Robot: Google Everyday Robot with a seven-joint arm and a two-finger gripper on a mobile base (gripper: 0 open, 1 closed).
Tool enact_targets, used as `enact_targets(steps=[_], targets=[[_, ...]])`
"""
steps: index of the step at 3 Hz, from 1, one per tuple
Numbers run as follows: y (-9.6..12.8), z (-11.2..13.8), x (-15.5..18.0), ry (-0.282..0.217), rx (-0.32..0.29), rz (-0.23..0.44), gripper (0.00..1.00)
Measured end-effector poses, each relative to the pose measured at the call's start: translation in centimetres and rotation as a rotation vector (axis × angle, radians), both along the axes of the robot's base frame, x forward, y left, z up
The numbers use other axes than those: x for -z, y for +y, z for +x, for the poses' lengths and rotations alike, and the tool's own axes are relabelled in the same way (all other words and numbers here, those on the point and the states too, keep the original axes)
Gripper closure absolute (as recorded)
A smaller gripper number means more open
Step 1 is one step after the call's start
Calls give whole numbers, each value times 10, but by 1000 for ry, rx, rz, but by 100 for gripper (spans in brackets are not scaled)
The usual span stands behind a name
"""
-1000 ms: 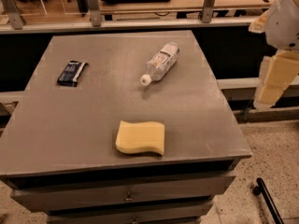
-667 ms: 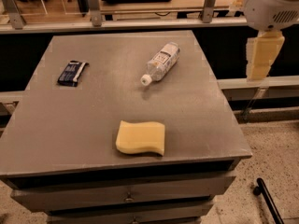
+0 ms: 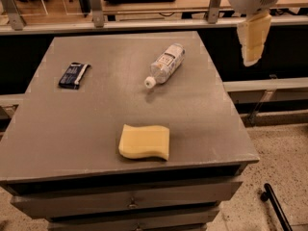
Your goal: Move blue plastic bottle near sponge
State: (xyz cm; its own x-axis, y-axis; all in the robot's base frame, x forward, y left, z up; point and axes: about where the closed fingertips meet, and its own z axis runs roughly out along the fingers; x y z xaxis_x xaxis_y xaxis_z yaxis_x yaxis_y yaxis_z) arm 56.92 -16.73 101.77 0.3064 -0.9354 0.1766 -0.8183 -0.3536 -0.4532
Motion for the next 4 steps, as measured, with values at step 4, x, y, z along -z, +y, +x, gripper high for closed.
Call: enact_targets(steps=[4], targets=[[29,46,31,76,-361,-199,0]])
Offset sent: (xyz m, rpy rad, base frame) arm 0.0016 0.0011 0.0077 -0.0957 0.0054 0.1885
